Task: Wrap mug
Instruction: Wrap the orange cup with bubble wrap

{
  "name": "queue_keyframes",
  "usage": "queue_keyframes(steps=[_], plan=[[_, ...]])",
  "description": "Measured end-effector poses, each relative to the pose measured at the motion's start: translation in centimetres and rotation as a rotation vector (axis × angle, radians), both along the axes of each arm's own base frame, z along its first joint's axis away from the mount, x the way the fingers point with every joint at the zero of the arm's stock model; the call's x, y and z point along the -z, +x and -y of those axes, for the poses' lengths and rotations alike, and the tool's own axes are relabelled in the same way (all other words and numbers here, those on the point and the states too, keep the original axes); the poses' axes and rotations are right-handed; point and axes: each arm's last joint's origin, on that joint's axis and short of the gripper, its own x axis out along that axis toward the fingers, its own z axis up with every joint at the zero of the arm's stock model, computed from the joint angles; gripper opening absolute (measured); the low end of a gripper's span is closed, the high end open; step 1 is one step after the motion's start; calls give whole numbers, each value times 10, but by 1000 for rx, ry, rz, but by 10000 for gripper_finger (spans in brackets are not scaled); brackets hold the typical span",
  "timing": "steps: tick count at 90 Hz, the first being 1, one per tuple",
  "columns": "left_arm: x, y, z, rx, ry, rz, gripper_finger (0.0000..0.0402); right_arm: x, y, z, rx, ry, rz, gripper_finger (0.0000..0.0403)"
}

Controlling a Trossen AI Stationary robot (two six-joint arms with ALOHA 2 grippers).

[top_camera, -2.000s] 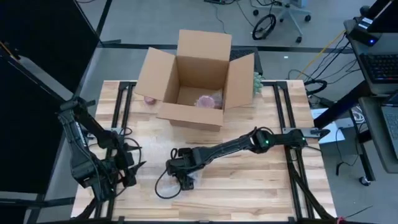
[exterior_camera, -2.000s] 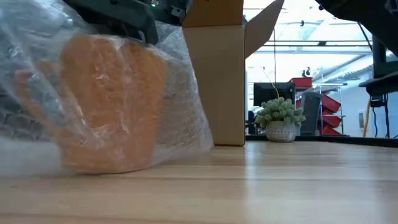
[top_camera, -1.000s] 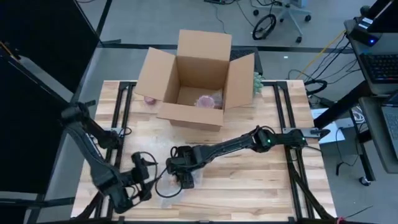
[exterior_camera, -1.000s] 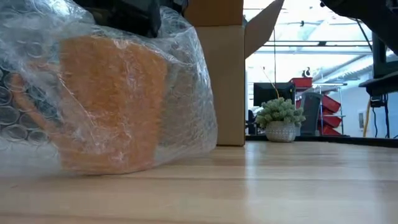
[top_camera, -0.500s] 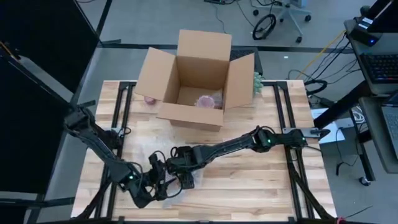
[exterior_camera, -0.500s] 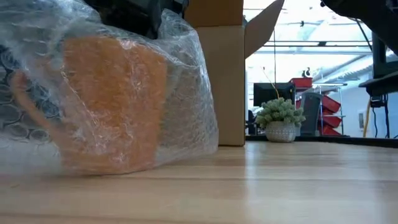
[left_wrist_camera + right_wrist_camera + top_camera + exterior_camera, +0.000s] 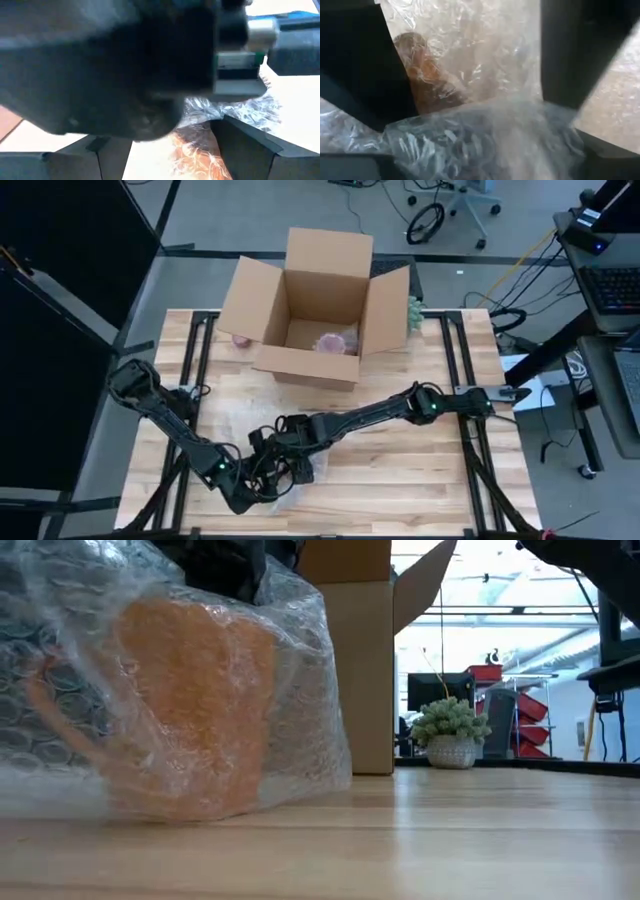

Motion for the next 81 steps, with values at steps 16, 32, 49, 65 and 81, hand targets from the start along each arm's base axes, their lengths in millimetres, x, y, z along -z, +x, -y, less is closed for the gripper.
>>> queue_keyframes(steps=[16, 32, 49, 65, 81], plan=[[1, 0, 0, 4, -6, -5, 262, -27, -8, 3, 5, 7, 30, 244], [1, 1, 1, 11, -13, -3, 262, -57, -21, 6, 7, 14, 51, 244], [1, 1, 1, 14, -16, -5, 262, -70, -20, 4, 25, 44, 121, 244], [1, 1, 1, 15, -21, -2, 262, -59, -15, -9, 7, 52, 142, 244], [1, 1, 2, 20, -25, -7, 262, -33, -15, -15, 36, 27, 81, 244]])
